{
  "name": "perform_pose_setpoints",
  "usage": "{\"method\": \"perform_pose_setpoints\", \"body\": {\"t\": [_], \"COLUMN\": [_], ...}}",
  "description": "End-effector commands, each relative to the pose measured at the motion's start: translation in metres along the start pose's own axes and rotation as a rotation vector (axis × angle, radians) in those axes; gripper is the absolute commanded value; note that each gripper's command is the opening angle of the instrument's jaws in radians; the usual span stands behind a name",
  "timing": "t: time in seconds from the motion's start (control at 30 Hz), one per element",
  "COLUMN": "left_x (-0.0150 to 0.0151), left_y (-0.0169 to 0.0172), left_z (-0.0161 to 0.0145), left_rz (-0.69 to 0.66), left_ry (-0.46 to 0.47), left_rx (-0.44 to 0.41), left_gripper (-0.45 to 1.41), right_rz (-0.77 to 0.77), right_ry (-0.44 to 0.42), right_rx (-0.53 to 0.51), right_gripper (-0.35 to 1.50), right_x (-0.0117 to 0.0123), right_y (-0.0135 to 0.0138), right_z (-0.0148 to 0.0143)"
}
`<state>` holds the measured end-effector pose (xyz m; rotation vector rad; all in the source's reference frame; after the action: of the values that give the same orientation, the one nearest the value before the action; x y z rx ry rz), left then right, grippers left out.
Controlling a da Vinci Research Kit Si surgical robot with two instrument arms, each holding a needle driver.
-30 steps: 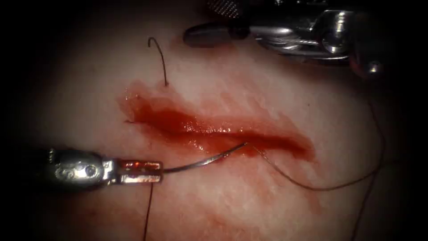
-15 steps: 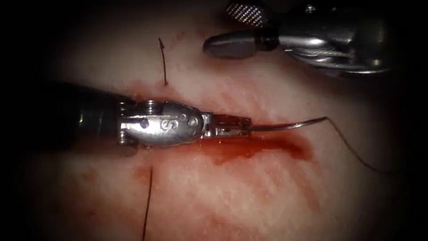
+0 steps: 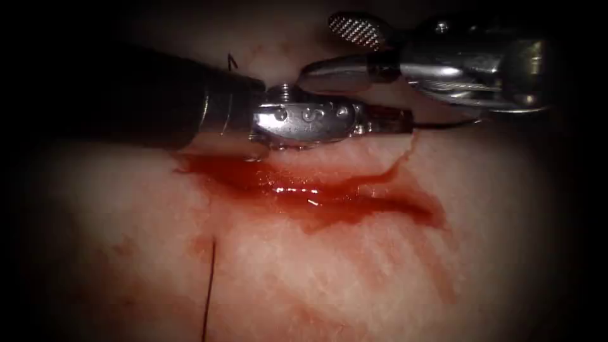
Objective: Wound Closure
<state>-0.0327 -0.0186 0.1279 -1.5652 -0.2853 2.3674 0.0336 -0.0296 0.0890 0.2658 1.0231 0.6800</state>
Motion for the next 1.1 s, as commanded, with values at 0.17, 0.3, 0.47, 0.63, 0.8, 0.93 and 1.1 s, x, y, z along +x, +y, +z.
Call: {"method": "perform_pose_setpoints", "body": {"t": [0.17,0.3,0.47,0.63,0.8,0.93,1.1], "left_x": [-0.0016,-0.0020,-0.0013,0.0014,0.0060,0.0086,0.0096], "left_y": [-0.0014,-0.0018,-0.0018,-0.0011,0.0000,0.0019,0.0037], "left_z": [0.0007,0.0001,-0.0005,-0.0024,-0.0074,-0.0117,-0.0140], "left_rz": [-0.013,-0.073,-0.114,-0.142,-0.185,-0.193,-0.194], "left_ry": [-0.016,-0.023,-0.029,-0.024,-0.020,-0.021,-0.026], "left_rx": [0.037,0.049,0.057,0.054,0.057,0.053,0.058], "left_gripper": [-0.45,0.05,0.62,0.69,0.68,0.61,0.52], "right_rz": [0.007,0.012,0.015,0.005,0.010,0.004,-0.006], "right_ry": [-0.003,-0.005,-0.007,-0.015,-0.011,-0.004,-0.005], "right_rx": [-0.034,-0.048,-0.065,-0.110,-0.117,-0.090,-0.073], "right_gripper": [1.16,1.18,1.22,1.27,1.25,1.22,1.22], "right_x": [-0.0001,-0.0001,-0.0001,-0.0001,0.0000,-0.0006,-0.0014], "right_y": [0.0009,0.0009,0.0013,0.0021,0.0026,0.0019,0.0009], "right_z": [0.0000,-0.0001,-0.0005,-0.0013,-0.0023,-0.0022,-0.0017]}}
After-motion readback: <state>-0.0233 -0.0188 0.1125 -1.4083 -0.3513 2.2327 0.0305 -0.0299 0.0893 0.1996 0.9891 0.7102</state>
